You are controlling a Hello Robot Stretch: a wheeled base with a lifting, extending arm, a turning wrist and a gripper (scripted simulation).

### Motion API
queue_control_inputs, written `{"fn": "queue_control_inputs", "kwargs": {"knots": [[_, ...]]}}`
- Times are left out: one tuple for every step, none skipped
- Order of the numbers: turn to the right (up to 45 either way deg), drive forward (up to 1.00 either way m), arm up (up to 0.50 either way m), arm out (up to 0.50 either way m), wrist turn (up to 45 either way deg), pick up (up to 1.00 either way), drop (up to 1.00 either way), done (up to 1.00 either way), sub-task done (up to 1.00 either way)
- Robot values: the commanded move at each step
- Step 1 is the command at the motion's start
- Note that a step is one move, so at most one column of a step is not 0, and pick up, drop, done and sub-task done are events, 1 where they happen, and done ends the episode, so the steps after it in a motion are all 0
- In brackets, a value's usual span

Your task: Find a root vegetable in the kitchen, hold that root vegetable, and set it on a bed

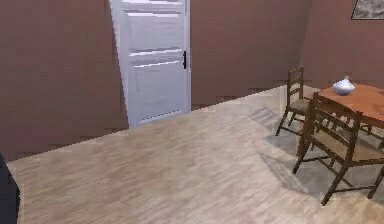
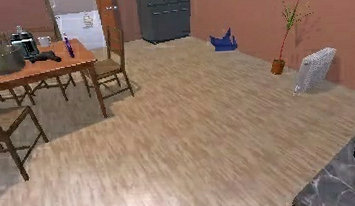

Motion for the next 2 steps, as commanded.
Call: {"fn": "queue_control_inputs", "kwargs": {"knots": [[-33.0, 0.00, 0.00, 0.00, 0.0, 0.00, 0.00, 0.00, 0.00], [0.0, 0.25, 0.00, 0.00, 0.0, 0.00, 0.00, 0.00, 0.00]]}}
